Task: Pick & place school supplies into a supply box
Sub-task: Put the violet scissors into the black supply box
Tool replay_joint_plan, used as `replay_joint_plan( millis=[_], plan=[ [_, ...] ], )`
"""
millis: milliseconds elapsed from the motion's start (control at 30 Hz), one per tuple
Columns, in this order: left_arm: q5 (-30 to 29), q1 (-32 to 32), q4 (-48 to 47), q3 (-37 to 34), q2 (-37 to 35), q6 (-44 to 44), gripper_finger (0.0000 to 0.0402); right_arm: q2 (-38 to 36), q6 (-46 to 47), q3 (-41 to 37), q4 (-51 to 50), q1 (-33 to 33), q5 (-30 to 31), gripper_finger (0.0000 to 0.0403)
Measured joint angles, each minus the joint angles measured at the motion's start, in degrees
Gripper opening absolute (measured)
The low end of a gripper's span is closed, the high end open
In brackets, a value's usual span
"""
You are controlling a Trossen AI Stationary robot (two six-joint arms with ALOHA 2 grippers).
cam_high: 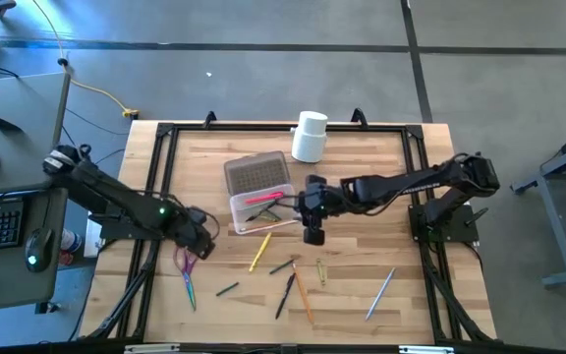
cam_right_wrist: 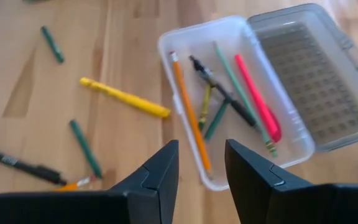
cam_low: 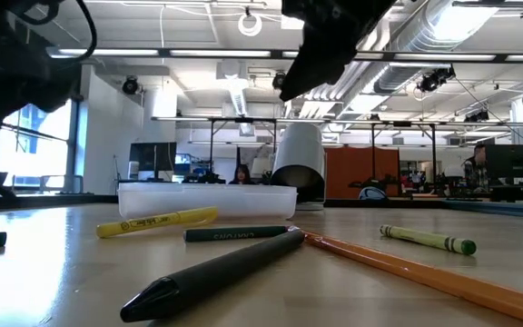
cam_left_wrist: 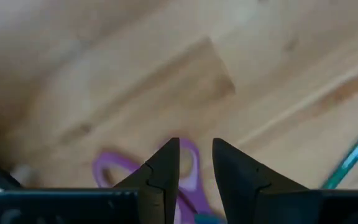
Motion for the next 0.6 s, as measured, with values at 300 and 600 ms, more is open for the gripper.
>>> replay_joint_plan(
  millis=[300, 600],
  plan=[
    [4.4, -6.0, 5.6, 0.0, 11.0, -4.8, 0.0131, 0.0, -0.6, 0.0, -2.3, 2.8, 0.3, 0.0114],
    [4.3, -6.1, 7.7, 0.3, 17.5, -7.1, 0.0131, 0.0, -1.5, 0.0, -2.7, 3.5, 0.0, 0.0114]
  ],
)
